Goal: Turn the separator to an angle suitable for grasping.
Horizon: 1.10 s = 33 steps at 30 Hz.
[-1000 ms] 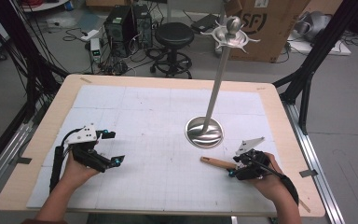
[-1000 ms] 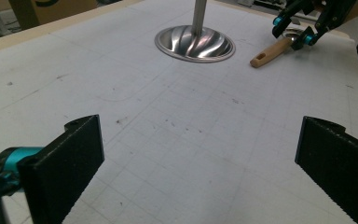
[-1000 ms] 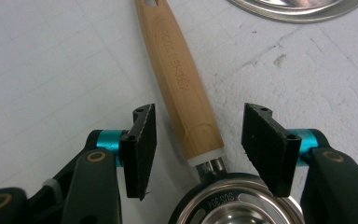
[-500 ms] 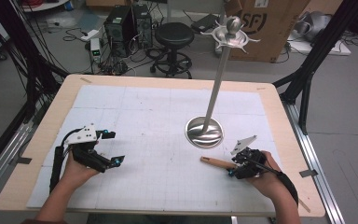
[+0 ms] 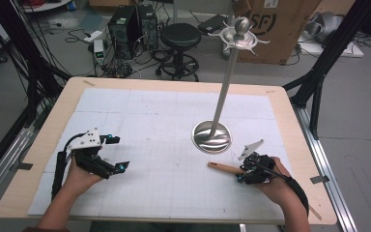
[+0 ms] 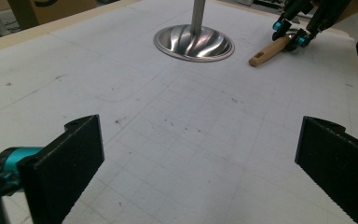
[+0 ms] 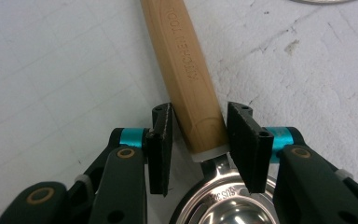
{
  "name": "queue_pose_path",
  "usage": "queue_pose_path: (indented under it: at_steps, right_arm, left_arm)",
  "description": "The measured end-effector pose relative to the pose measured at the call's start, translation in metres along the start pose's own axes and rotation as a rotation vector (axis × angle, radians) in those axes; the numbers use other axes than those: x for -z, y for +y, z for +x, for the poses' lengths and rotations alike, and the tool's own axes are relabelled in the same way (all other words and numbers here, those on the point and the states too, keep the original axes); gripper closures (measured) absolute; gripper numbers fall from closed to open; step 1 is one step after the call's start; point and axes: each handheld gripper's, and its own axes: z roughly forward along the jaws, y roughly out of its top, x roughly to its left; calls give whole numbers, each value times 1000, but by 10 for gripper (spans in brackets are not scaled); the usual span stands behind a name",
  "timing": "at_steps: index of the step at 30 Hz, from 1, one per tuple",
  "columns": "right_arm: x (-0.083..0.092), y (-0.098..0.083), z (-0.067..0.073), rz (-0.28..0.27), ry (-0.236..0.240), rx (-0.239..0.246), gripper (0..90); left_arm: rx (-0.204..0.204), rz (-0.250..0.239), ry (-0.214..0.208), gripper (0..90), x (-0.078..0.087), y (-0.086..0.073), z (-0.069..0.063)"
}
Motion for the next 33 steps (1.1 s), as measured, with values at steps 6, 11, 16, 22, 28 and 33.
queue_pose_path:
  at_steps: [6, 11, 16, 22, 28, 33]
  right_arm:
    - [1, 1, 1, 8, 7, -1, 673]
    - [1, 2, 2, 7, 11, -5, 665]
    - [3, 4, 3, 2, 8, -19, 620]
    - [2, 4, 2, 26, -9, -3, 600]
    - [0, 7, 2, 59, -4, -2, 607]
    - [-1, 11, 2, 91, 1, 0, 649]
  left_arm:
    - [0, -2, -1, 16, 0, 0, 0]
    - [1, -3, -2, 16, 0, 0, 0]
    - [0, 0, -3, 16, 0, 0, 0]
    - [1, -5, 5, 16, 1, 0, 1]
    - [0, -3, 3, 16, 1, 0, 0]
    - [2, -4, 4, 16, 1, 0, 0]
